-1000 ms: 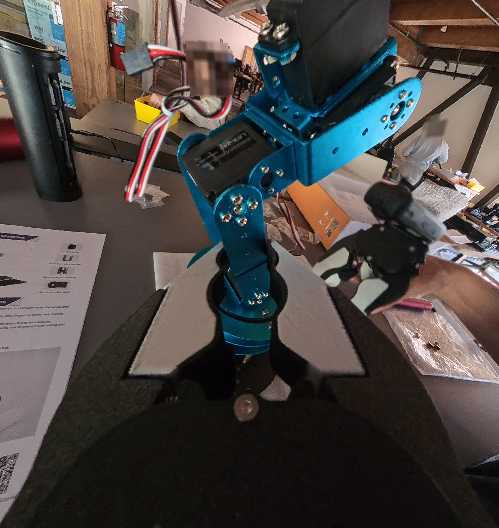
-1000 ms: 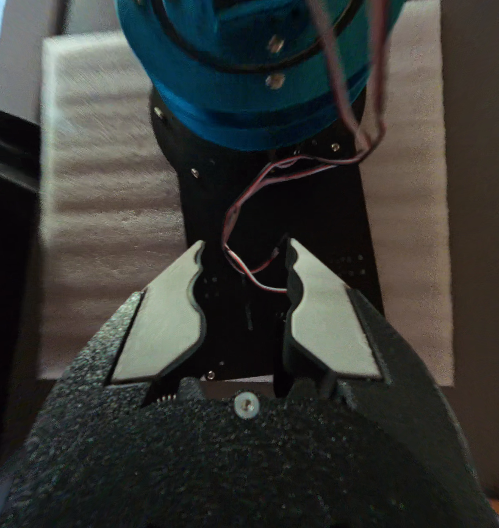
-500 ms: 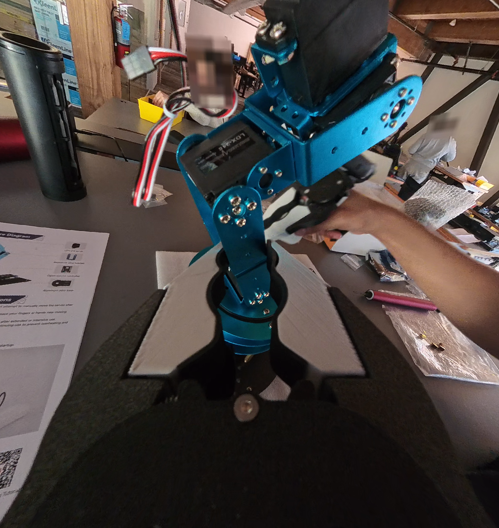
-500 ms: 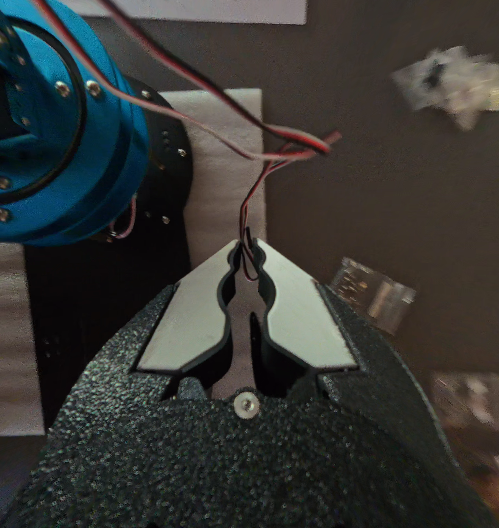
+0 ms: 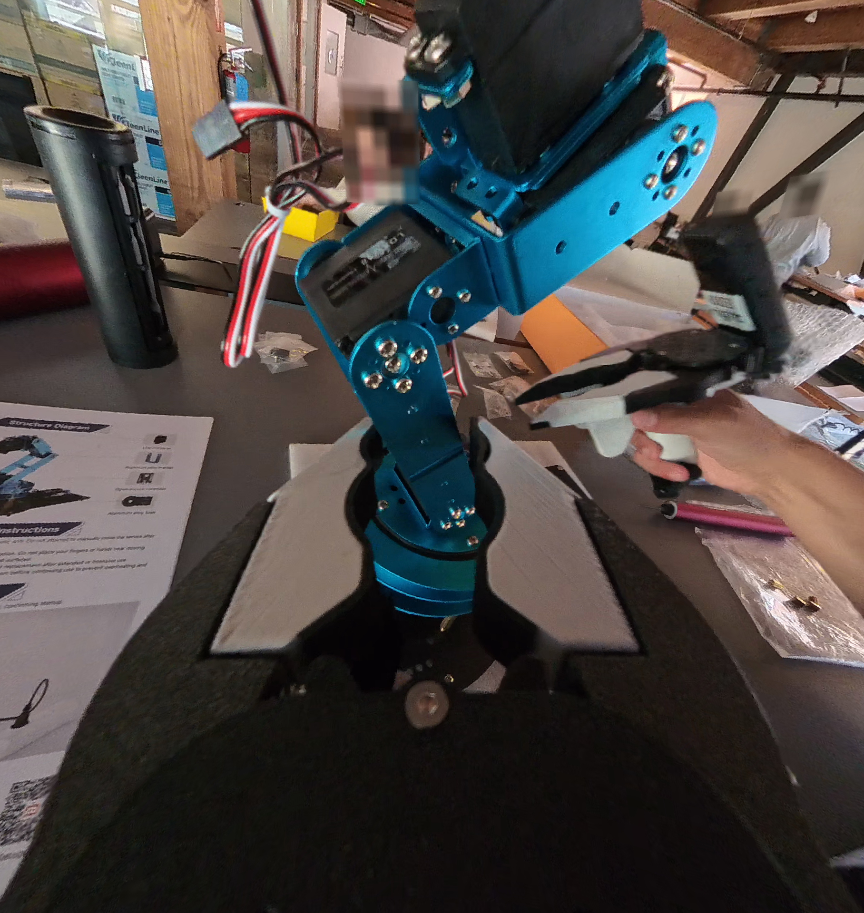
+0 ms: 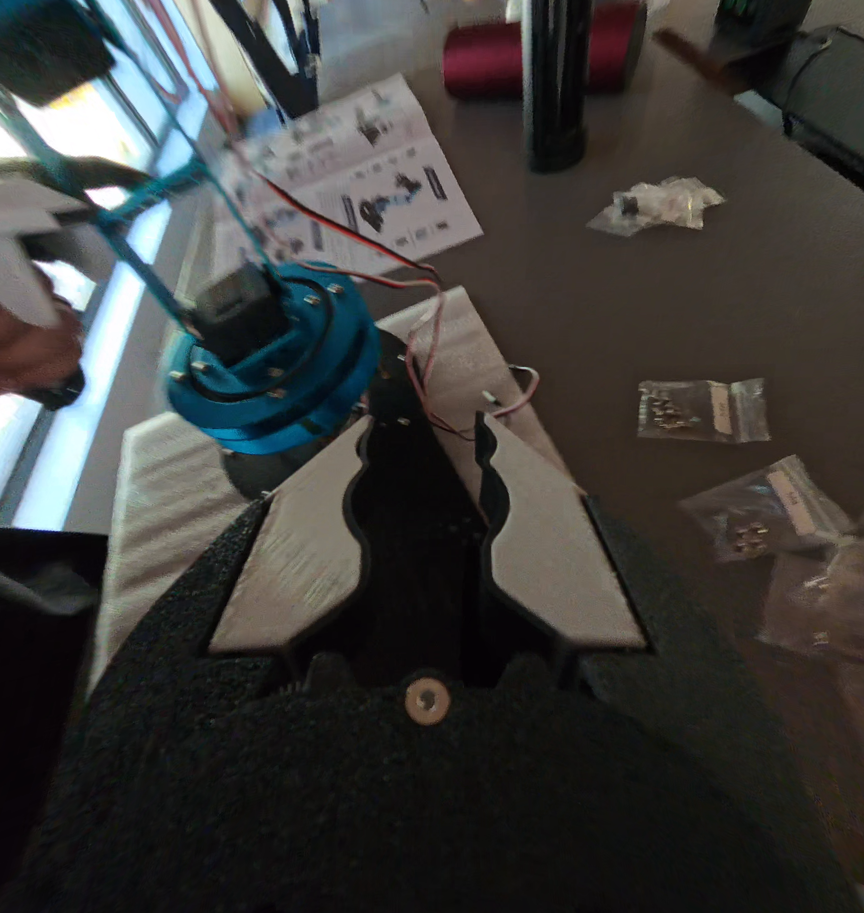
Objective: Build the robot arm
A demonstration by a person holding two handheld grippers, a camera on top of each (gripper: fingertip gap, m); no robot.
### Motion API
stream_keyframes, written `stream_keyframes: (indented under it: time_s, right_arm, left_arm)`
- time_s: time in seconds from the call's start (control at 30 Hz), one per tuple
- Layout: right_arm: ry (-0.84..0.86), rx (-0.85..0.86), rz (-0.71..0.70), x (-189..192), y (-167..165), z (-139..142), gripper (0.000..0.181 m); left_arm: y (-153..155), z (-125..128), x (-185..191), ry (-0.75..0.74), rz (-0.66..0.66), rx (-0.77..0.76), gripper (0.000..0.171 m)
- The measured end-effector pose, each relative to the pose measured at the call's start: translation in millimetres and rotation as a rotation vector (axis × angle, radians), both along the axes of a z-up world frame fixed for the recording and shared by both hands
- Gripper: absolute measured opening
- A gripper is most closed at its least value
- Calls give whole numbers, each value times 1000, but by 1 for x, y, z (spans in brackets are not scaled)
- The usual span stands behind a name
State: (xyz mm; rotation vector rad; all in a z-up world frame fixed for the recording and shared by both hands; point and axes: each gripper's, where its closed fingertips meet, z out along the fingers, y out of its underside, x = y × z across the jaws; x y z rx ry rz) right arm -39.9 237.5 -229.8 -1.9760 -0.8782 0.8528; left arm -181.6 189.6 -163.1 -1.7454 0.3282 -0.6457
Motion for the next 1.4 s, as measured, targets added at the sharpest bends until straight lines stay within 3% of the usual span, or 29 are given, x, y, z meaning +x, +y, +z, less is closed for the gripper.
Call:
stream_keyframes:
  time_s: [0.13,0.3,0.47,0.63,0.73,0.83,0.93,1.03,1.13,1.2,1.3,1.4]
  right_arm:
    - [179,-56,-19,-15,-45,18,46]
    - [111,32,-31,-33,-73,13,53]
    - [18,133,48,-52,-64,13,72]
    - [263,7,-18,-57,-49,33,73]
    - [222,65,-128,-58,-77,30,66]
    - [233,44,-188,-76,-128,25,64]
    - [253,29,-204,-110,-180,21,61]
    - [308,-44,-136,-166,-218,11,57]
    - [348,-138,-31,-220,-242,0,54]
    - [372,-194,8,-247,-249,-6,52]
    - [352,-231,45,-281,-254,-17,51]
    - [285,-224,91,-315,-252,-25,51]
  left_arm:
    - [-5,1,-2,-4,-31,-1,48]
    - [-24,4,-12,6,-113,55,54]
    - [-52,-9,-35,22,-289,68,60]
    - [-93,-26,-85,91,-317,82,59]
    - [-139,-51,-125,60,-272,21,59]
    - [-185,-89,-167,-7,-218,-105,59]
    - [-220,-132,-210,5,-149,-188,58]
    - [-234,-165,-250,-3,-71,-263,56]
    - [-231,-179,-279,-44,-32,-331,54]
    - [-214,-174,-295,-61,-18,-318,51]
    - [-163,-155,-315,-19,-28,-276,48]
    - [-84,-120,-338,85,-13,-188,48]
